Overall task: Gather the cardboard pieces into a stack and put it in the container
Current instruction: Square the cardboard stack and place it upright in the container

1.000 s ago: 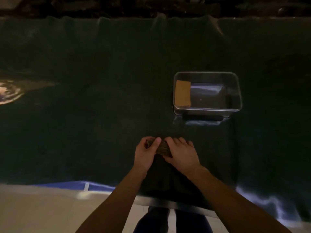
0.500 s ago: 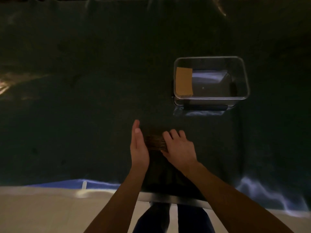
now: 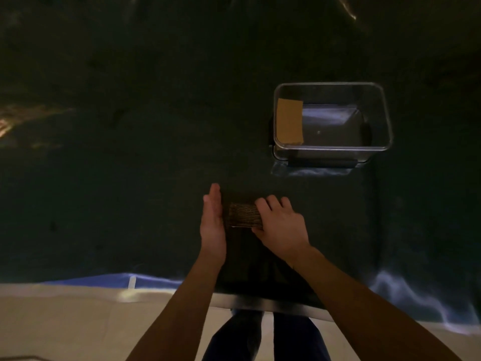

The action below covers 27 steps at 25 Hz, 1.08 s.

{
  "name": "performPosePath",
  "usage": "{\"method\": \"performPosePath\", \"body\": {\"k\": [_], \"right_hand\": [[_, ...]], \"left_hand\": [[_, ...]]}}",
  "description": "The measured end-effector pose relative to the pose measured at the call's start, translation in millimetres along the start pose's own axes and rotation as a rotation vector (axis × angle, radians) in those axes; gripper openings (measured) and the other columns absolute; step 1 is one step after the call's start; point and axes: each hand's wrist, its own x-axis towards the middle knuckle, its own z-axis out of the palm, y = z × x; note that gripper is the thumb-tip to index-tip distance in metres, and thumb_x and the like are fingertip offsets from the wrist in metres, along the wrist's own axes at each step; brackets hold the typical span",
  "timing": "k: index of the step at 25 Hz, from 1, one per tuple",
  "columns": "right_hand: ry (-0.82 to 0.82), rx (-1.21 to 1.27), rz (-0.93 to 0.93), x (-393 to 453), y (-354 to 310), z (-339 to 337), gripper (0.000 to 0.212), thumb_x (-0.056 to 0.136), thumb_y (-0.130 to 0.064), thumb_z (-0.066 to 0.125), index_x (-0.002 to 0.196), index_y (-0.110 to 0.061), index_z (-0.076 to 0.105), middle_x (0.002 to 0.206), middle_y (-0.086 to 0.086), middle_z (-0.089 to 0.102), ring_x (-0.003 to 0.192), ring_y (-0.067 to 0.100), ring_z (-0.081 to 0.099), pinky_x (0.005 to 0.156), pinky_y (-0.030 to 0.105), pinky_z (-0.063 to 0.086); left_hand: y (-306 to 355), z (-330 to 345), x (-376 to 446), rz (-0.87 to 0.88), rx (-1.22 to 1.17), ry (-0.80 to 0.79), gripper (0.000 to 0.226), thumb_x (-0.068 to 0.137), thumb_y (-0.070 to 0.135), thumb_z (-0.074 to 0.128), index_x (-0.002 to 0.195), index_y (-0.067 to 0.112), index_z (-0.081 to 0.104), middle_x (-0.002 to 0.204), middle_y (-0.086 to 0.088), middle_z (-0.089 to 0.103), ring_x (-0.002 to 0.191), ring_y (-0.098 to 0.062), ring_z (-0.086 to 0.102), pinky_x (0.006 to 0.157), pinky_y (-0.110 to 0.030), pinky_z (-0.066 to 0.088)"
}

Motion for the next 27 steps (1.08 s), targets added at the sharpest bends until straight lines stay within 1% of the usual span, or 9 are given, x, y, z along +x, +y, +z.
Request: {"method": "performPosePath", "body": {"k": [3,5,8,10,13,15,20,25,27], "right_hand": [[-0.004,-0.002,0.007,0.7,-0.4,-0.5,0.053,0.079,-0.043,0.072,0.122,-0.023,0.048,0.121,0.004,0.056,0.105,0.026,0.054,0.065,0.035,0.053],[-0.009,-0.002,-0.008,2.4,0.9,-0.9,0.054,0.079,-0.043,0.072,0.123,-0.024,0.047,0.122,0.004,0.055,0.107,0.026,0.053,0.068,0.037,0.055],[-0.018,0.014,-0.017,3.0,4.0,-1.0,0.056,0.080,-0.044,0.071,0.125,-0.024,0.045,0.124,0.004,0.054,0.108,0.026,0.052,0.072,0.040,0.057],[-0.010,-0.004,-0.015,2.3,2.3,-0.1,0.055,0.080,-0.043,0.071,0.125,-0.023,0.046,0.123,0.004,0.055,0.108,0.027,0.052,0.070,0.039,0.057],[-0.004,-0.017,-0.031,4.6,2.6,0.2,0.055,0.080,-0.043,0.071,0.125,-0.023,0.047,0.123,0.004,0.055,0.108,0.027,0.052,0.069,0.038,0.056],[-0.004,0.032,-0.029,2.2,9.9,-1.7,0.059,0.077,-0.046,0.071,0.126,-0.026,0.047,0.124,0.001,0.052,0.111,0.024,0.050,0.074,0.037,0.055],[-0.048,0.222,0.135,-21.8,41.5,-2.1,0.066,0.070,-0.061,0.071,0.126,-0.039,0.045,0.118,-0.005,0.054,0.104,0.017,0.057,0.078,0.034,0.053],[-0.138,0.482,0.209,-15.5,48.9,-2.9,0.059,0.069,-0.054,0.078,0.116,-0.035,0.048,0.105,-0.011,0.070,0.097,0.014,0.068,0.084,0.037,0.056],[-0.142,0.474,0.209,-13.5,47.2,-0.2,0.051,0.070,-0.050,0.080,0.106,-0.035,0.046,0.094,-0.013,0.068,0.089,0.013,0.069,0.076,0.033,0.057]], "left_hand": [[-0.6,-3.2,-0.9,-0.026,-0.034,-0.119,0.057,0.095,0.048,0.046,0.147,0.024,0.047,0.149,0.006,0.050,0.132,-0.003,0.050,0.098,-0.016,0.044],[5.6,-20.9,4.2,-0.015,0.108,-0.222,0.059,0.093,0.030,0.060,0.148,0.027,0.040,0.149,0.005,0.049,0.137,-0.008,0.046,0.100,-0.022,0.045],[16.0,-55.3,20.8,0.209,0.903,-0.386,0.091,0.078,0.018,0.073,0.153,0.037,0.025,0.148,0.015,0.037,0.128,-0.009,0.037,0.103,-0.028,0.040],[20.2,-50.4,24.3,0.331,1.173,-0.431,0.091,0.069,0.025,0.077,0.146,0.040,0.030,0.139,0.014,0.029,0.119,-0.006,0.037,0.097,-0.026,0.043],[21.5,-30.3,35.9,0.406,1.086,-0.496,0.058,0.070,0.020,0.081,0.121,0.029,0.053,0.120,0.014,0.044,0.102,-0.007,0.056,0.083,-0.020,0.048],[22.2,-28.4,42.4,0.358,1.062,-0.518,0.047,0.070,0.018,0.082,0.105,0.034,0.055,0.102,0.019,0.054,0.092,-0.001,0.059,0.077,-0.016,0.045],[18.6,-34.9,38.6,0.337,0.999,-0.534,0.044,0.070,0.017,0.083,0.095,0.039,0.055,0.096,0.018,0.059,0.090,0.006,0.059,0.072,-0.007,0.046],[18.8,-35.1,35.3,0.258,0.880,-0.462,0.047,0.068,0.011,0.087,0.095,0.038,0.061,0.100,0.013,0.060,0.090,0.007,0.060,0.074,-0.005,0.045],[14.2,-36.0,29.5,0.189,0.799,-0.373,0.054,0.065,0.011,0.090,0.096,0.043,0.061,0.106,0.012,0.055,0.092,0.008,0.059,0.079,-0.001,0.042]]}}
